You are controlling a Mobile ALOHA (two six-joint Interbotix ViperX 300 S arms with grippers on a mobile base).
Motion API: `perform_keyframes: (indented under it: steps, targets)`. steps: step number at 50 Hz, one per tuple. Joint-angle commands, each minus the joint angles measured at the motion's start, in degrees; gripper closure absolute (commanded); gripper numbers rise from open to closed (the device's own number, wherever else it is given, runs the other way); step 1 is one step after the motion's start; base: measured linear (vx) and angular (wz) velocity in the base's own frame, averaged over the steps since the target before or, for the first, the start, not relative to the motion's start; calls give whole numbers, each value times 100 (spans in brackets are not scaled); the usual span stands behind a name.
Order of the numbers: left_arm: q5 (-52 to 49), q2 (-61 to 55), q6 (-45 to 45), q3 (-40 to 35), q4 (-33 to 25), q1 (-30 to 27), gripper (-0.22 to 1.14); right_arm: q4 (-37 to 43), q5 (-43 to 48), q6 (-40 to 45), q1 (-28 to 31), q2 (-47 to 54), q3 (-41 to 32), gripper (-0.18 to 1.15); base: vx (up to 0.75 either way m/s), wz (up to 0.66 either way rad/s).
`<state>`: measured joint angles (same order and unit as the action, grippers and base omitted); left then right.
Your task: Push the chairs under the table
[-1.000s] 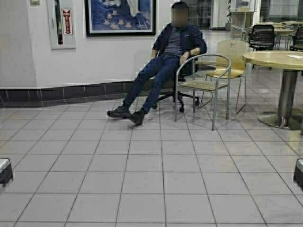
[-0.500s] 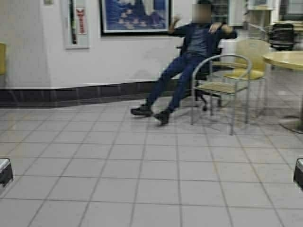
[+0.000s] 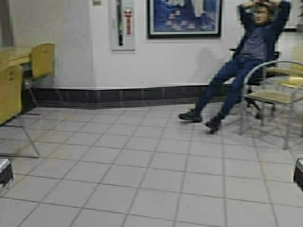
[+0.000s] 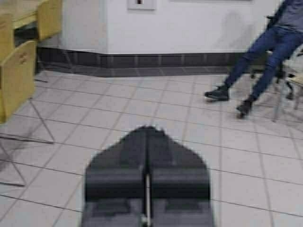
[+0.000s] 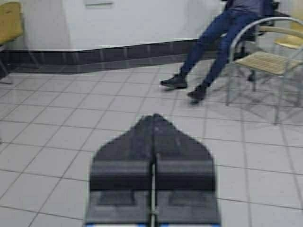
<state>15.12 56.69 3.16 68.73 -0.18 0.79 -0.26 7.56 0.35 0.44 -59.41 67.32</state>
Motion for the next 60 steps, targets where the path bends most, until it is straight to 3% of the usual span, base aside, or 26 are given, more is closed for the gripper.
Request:
perform_keyframes:
  steps: [1, 33, 60]
  targets:
    - [26, -53, -9, -79, 9, 0, 89, 0, 70, 0, 9, 123, -149, 92, 32, 27]
    - [-44, 70, 70, 70, 0, 0, 89, 0, 158, 185, 9, 668, -229, 92, 28, 35]
    - [-53, 79, 97, 149, 0, 0, 89, 9, 132, 466, 9, 694, -185, 93, 21, 57]
